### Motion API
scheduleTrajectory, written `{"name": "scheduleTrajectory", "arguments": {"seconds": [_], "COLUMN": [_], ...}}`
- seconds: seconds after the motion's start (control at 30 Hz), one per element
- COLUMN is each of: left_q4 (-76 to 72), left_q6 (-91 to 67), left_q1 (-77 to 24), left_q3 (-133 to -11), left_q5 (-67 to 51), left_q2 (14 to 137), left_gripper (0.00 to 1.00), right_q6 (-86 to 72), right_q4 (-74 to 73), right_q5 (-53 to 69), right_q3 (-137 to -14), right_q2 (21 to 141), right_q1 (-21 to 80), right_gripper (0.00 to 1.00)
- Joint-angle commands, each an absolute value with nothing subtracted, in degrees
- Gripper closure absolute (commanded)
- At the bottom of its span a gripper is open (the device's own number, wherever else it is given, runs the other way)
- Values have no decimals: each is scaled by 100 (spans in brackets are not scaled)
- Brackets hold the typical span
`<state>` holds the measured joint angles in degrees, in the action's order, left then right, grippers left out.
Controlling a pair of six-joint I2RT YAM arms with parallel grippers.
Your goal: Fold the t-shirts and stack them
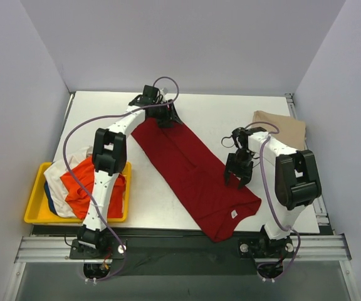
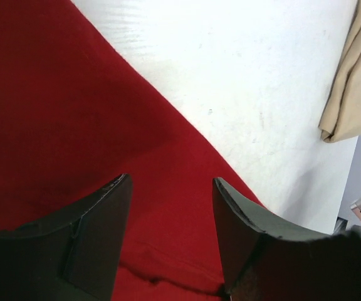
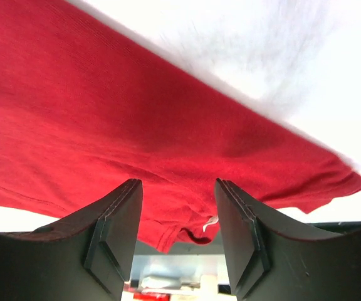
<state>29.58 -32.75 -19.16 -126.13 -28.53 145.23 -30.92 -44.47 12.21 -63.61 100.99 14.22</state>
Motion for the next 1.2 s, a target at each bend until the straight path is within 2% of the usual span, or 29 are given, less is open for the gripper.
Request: {"name": "scheduleTrajectory", "arguments": {"seconds": [0.0,0.13,0.27,0.4,0.7,1.17], "left_q4": [2883,3059,2980,2918,2918,2725], "left_q6": [-3322,-3366,-3234,-3112,-2936,-2602], "left_q1": [-1793,-1696,-1661,-1635,-1600,-1687], "left_q3": [-12648,-11964,-10656,-10161,-10458,-11381], "left_q5": [-2611,-2496,-2426,-2417,-2320,-2812], "left_q2": [13327,12903,12525,12568,13306,14212], "left_gripper": [36,36,36,35,35,35], "right_q6": [-2813,-2654,-2742,-2953,-3629,-4587], "right_q4": [-4755,-4589,-4404,-4254,-4105,-4078], "right_q5": [915,870,931,1028,1397,1898], "right_q3": [-6627,-6583,-6399,-6197,-5871,-5511], "right_q2": [9975,10221,10353,10441,10626,10749], "right_q1": [1415,1397,1424,1538,2030,3541], "right_gripper": [50,50,50,50,50,50]}}
